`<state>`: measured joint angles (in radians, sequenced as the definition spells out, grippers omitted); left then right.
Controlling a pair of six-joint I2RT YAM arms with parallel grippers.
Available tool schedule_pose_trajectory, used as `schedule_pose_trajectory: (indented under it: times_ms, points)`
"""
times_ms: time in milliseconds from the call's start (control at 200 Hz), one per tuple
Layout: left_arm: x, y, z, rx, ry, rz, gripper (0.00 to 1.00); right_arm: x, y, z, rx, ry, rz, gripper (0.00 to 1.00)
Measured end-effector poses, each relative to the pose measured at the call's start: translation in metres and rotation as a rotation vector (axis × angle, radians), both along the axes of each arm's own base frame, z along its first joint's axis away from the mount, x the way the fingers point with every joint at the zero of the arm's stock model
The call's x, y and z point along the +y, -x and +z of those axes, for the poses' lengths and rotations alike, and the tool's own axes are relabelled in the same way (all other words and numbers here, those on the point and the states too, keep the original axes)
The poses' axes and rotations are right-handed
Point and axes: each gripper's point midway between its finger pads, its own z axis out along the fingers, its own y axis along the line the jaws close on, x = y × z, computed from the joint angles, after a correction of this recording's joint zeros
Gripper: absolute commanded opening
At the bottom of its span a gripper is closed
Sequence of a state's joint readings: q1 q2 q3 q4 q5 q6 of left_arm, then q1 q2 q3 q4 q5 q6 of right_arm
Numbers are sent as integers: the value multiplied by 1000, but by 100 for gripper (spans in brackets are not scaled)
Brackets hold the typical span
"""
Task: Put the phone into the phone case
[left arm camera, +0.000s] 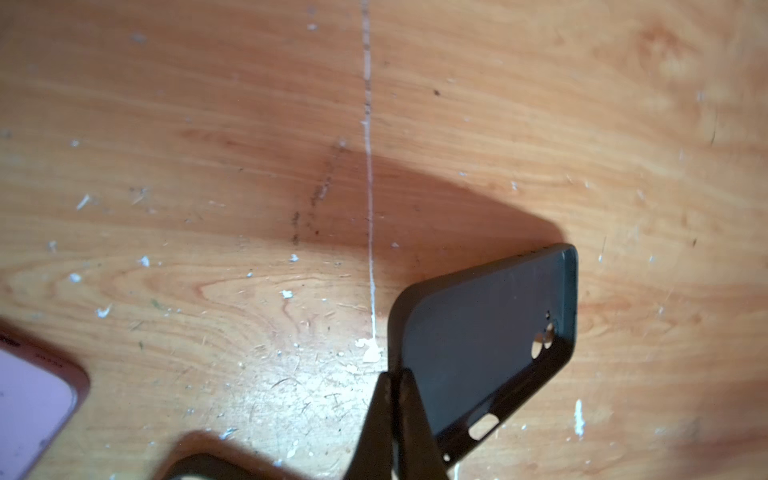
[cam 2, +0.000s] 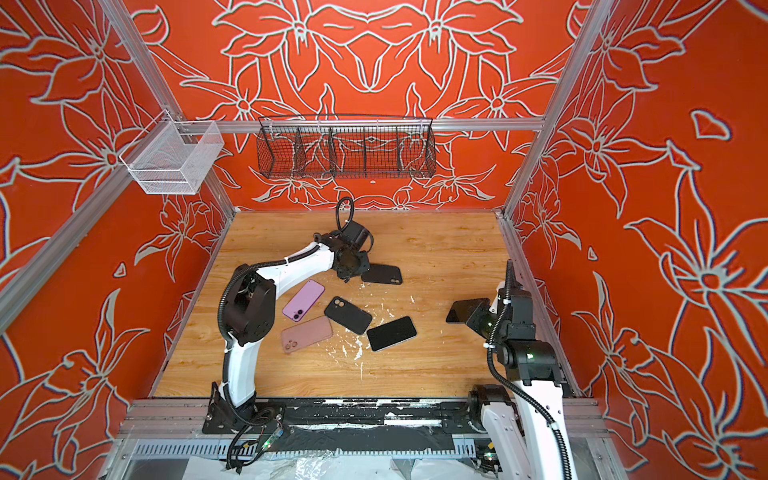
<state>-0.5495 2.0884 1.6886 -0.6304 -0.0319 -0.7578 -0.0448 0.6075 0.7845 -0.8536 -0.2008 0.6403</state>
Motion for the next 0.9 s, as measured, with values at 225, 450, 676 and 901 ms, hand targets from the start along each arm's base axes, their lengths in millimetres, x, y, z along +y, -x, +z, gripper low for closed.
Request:
schedule_pose_trajectory:
  times_ms: [225, 450, 676, 901]
  points:
    - [-9, 10, -23, 63, 18, 68, 20, 2, -1, 1, -8, -6, 7, 0]
    - [-2, 8, -17, 19, -65, -26, 65, 2, -1, 2, -8, -6, 8, 0]
    - [-33, -21, 61, -187, -179, -416, 68, 5, -1, 4, -16, -21, 23, 0]
    - [-58, -23, 44, -205, -309, -702, 77, 9, 1, 13, -59, -38, 39, 0]
